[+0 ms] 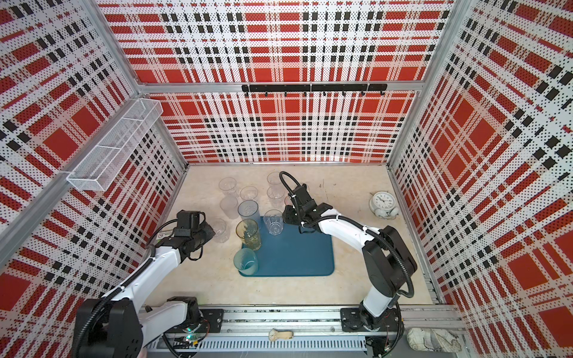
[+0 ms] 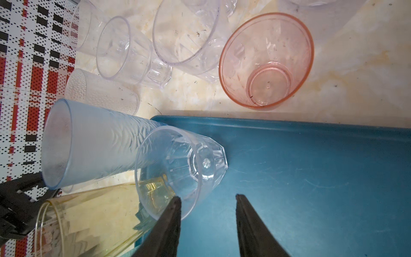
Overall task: Place the glasses into the tray
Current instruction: Pick up the glass from the middle-left of the table.
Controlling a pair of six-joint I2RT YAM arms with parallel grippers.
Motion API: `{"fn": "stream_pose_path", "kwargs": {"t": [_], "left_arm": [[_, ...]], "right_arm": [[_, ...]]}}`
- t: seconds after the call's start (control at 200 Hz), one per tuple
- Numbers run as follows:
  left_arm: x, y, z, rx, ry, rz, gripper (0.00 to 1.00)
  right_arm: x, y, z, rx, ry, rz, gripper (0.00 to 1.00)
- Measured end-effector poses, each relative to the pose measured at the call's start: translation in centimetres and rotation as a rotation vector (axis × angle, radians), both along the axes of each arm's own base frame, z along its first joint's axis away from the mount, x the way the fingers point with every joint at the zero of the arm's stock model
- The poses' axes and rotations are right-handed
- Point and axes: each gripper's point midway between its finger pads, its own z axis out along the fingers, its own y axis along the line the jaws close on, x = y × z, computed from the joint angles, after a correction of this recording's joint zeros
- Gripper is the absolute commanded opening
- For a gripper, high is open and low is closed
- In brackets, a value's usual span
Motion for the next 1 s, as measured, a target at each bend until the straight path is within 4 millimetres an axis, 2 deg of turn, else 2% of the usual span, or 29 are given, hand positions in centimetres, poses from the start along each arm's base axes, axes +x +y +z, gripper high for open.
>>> {"fn": "stream_pose_path", "kwargs": {"t": [0.301, 0.451, 0.797, 1.002], "left_arm": [[0.1, -0.3, 0.6, 0.004, 0.008, -0.03, 0.01], [0.1, -0.4, 2.2, 0.007, -0.013, -0.043, 0.0], [0.6, -0.9, 10.1, 0.021, -0.133, -0.066, 0.0], [0.4, -2.5, 16.5, 0.045, -0.208, -0.117, 0.0]], "right_arm": [[0.3, -0.3, 1.2, 0.017, -0.028, -0.027, 0.44], [0.0, -0.7, 1.2, 0.01, -0.033, -0.037, 0.45], [0.0, -1.1, 1.3, 0.006, -0.04, -0.051, 0.45], [0.2, -1.7, 1.9, 0.003, -0.06, -0.071, 0.45]]}}
